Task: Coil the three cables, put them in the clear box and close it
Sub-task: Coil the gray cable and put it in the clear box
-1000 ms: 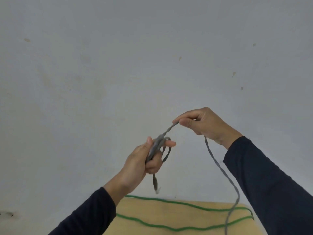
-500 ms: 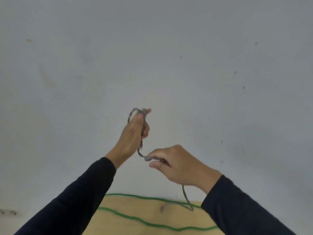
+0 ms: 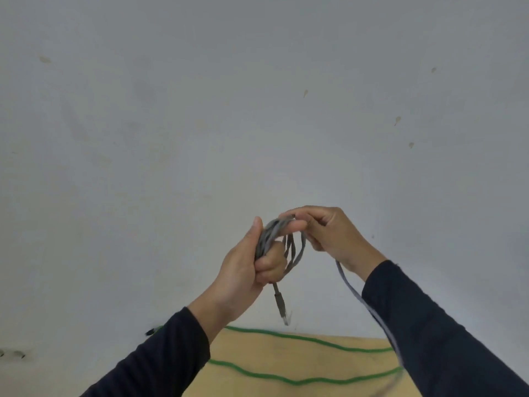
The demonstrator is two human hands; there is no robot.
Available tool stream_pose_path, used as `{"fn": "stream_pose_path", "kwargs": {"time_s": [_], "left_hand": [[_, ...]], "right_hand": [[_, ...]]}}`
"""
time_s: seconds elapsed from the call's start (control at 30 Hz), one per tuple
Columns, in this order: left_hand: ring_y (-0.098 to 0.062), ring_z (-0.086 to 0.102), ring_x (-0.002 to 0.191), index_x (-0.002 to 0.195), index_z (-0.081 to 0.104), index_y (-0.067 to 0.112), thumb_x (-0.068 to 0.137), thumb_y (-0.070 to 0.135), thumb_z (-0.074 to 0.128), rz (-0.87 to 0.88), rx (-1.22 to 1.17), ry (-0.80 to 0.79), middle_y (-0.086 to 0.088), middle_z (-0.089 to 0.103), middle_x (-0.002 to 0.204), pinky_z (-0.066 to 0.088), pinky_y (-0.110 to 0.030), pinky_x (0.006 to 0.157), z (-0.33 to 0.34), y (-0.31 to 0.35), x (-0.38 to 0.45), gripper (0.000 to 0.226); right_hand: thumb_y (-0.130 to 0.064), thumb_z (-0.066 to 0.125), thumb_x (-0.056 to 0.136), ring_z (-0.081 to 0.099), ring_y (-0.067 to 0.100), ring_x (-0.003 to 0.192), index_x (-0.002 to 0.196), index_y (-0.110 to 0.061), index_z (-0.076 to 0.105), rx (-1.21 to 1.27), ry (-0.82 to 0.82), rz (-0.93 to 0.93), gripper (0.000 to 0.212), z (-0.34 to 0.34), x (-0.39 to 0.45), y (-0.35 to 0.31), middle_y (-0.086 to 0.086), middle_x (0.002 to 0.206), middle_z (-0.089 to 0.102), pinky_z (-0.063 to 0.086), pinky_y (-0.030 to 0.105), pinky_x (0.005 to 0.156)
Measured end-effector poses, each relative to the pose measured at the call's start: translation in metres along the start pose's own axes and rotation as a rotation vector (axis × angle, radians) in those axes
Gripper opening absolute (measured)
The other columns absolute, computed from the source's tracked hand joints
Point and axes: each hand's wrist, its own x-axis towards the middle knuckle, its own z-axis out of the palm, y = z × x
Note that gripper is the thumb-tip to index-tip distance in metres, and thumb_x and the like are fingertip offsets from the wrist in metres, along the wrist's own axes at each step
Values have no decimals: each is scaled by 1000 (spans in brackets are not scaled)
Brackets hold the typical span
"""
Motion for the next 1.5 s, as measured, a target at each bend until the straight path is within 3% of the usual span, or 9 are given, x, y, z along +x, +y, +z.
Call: {"fn": "stream_pose_path", "kwargs": {"time_s": [0.17,0.33,0.47,0.6,0.77,1.03,1.3,1.43,1.5], "left_hand": [[-3,24,37,111,62,8,98,43,20,225,-205,173,11,21,44,25,-13,39,-4,30,19,56],[-8,40,52,131,44,25,96,48,15,304,508,441,11,42,53,37,-22,62,-31,30,31,51],[-1,51,63,128,48,28,97,46,20,171,880,225,13,54,69,41,-17,68,-39,-5,10,45],[-19,34,50,69,54,8,92,51,29,20,725,66,1,41,52,32,-33,54,-36,-19,-6,55],[-11,20,45,110,67,16,94,37,24,-42,516,31,10,26,46,22,-20,46,-31,-11,-5,51],[-8,11,41,101,72,13,92,42,26,-92,-11,-42,7,12,45,21,-15,40,-14,2,6,55],[-10,8,39,81,75,10,84,41,34,-75,-109,104,5,10,43,15,-18,38,-18,8,17,51],[-6,15,34,71,73,13,93,40,31,-37,-40,228,11,22,34,18,-19,41,-25,7,20,55],[-6,19,35,64,69,16,98,41,28,-8,55,343,11,23,36,19,-21,45,-30,5,21,59]], "right_hand": [[-32,41,97,33,10,48,101,-40,66,-153,-66,89,26,31,-18,33,-4,53,35,28,20,48],[-28,40,97,35,7,42,117,-24,56,-410,-296,18,26,67,-43,27,-10,51,40,30,16,48],[-23,55,91,43,2,45,85,-13,63,-520,-305,-136,14,52,-31,-3,-13,54,49,34,14,51],[-19,74,76,57,6,58,76,-20,69,-338,-140,-44,5,7,-14,-20,6,69,69,46,19,62],[-19,72,77,62,4,67,78,-22,73,-285,-46,-59,4,-20,-4,-23,-9,76,69,48,13,65],[-34,52,84,30,7,45,100,-25,70,13,62,19,26,0,-13,7,-16,45,49,25,16,42],[-43,39,86,27,18,51,124,-28,56,220,-28,36,43,14,-11,6,-4,108,69,51,30,56],[-39,42,89,28,10,45,124,-30,55,189,-51,19,39,17,-12,4,23,84,63,48,32,52],[-28,47,93,36,5,44,120,-29,60,75,-26,13,30,18,-12,6,0,74,64,43,28,49]]}}
